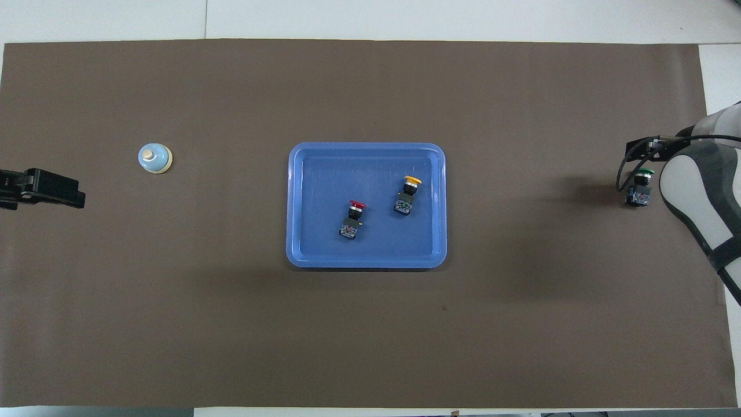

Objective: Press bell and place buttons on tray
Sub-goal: 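Reach the right gripper to the green-top button and grasp it, then carry the green button with the right gripper into the tray, then release the green button and return the right gripper to rest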

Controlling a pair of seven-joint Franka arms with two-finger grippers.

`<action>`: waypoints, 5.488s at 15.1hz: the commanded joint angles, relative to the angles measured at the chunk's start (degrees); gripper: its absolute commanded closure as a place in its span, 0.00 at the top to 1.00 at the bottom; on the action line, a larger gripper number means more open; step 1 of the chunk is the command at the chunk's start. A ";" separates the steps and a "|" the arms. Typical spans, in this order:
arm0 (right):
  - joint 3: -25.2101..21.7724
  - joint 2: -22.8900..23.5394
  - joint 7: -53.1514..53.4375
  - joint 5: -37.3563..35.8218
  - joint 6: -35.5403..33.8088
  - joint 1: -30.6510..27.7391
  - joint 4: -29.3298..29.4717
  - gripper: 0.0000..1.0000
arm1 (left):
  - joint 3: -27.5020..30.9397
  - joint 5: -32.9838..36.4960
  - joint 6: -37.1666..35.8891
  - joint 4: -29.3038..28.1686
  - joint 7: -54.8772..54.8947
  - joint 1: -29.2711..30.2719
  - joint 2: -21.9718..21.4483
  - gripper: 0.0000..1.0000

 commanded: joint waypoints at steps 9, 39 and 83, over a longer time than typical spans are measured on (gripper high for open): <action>1.14 3.06 -1.99 -0.09 11.69 -3.50 -7.63 1.00 | 0.12 -0.58 -0.37 -0.70 -0.52 0.19 -0.96 1.00; 1.67 10.09 28.82 3.43 -24.53 23.53 27.87 0.00 | 0.12 -0.58 -0.37 -0.70 -0.52 0.10 -0.96 1.00; -0.96 15.37 58.04 6.77 -12.20 53.64 25.50 1.00 | 0.12 -0.58 -0.37 -0.70 -0.52 0.10 -0.96 1.00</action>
